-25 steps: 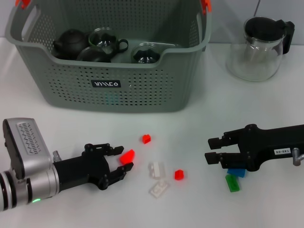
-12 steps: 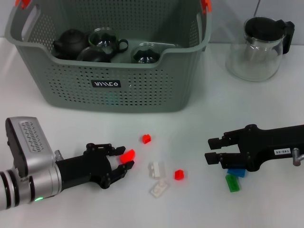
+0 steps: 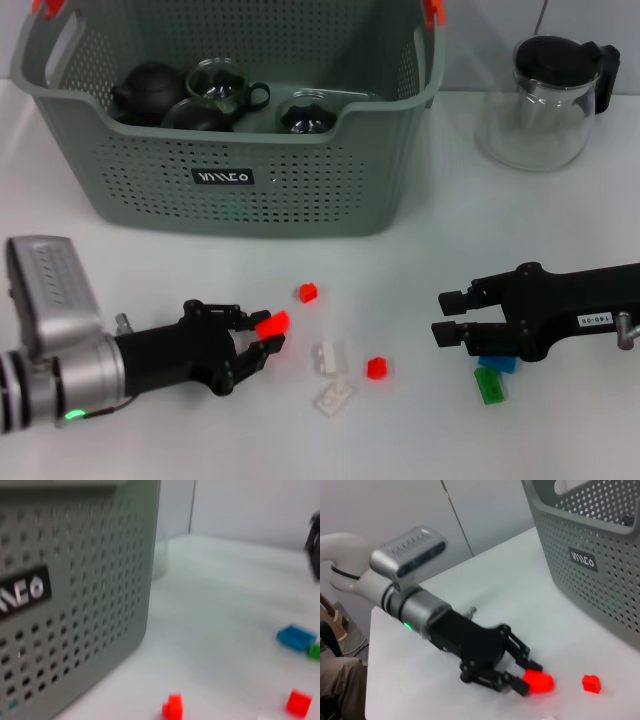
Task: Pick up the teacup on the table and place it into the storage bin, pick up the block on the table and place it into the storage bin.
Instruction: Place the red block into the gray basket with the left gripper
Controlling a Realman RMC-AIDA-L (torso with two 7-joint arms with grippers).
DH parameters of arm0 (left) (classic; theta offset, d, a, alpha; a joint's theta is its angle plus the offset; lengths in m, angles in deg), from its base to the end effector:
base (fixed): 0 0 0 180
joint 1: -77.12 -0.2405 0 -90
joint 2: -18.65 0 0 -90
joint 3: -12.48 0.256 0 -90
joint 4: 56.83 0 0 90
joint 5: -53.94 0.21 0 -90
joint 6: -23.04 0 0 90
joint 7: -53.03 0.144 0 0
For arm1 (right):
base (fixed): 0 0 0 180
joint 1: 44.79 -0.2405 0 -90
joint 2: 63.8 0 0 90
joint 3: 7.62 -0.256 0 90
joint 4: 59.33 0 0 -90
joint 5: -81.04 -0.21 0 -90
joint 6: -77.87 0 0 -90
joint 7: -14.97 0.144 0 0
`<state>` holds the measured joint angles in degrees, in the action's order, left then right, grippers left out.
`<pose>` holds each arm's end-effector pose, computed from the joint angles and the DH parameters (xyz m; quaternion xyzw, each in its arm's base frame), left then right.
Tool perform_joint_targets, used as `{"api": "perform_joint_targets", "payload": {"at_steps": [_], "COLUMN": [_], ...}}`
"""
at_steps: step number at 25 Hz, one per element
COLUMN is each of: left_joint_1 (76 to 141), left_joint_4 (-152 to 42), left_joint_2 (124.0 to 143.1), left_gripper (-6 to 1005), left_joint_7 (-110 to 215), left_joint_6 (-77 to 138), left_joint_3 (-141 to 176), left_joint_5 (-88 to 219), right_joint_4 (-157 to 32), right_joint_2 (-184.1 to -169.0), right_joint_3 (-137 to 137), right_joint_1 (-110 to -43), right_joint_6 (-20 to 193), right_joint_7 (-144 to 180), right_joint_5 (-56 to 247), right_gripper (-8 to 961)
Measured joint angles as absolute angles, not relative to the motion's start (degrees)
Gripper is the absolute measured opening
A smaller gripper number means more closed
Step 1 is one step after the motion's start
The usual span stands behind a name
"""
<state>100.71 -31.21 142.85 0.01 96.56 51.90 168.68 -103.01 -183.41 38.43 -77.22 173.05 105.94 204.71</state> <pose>-0.3127 0.2813 -0.0744 -0.9451 -0.1807 -0.1785 0.2058 0.2449 0.3207 -0.0108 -0.9603 0.2336 0.1511 0.0202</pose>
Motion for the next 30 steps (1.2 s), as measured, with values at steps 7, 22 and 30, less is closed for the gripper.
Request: {"api": "perform_joint_targets", "payload": {"at_steps": [7, 22, 30], "left_joint_1": [100.4, 118.9, 120.3], "left_joint_4": [-15.8, -6.7, -3.0], "left_joint_2": [141.38, 131.08, 134.84], "left_gripper": [295, 322, 337], "left_joint_7": [-16.3, -56.7, -70.4], "left_joint_6": [123.4, 105.5, 86.4], "left_joint_3": [42.1, 43.6, 59.0], "left_joint_5": [166.4, 171.3, 186.8], "right_joint_4": [-103.0, -103.0, -103.0], "right_joint_2": [-183.25, -183.54, -183.6], "right_joint_3": [38.3, 38.3, 38.3], "right_joint_1": [-77.4, -77.8, -77.8], "right_joint_6": [173.2, 172.8, 172.8], "right_joint_7": [106.1, 105.9, 105.9], "right_joint_5": [204.7, 204.7, 204.7], "right_gripper": [462, 462, 462]}}
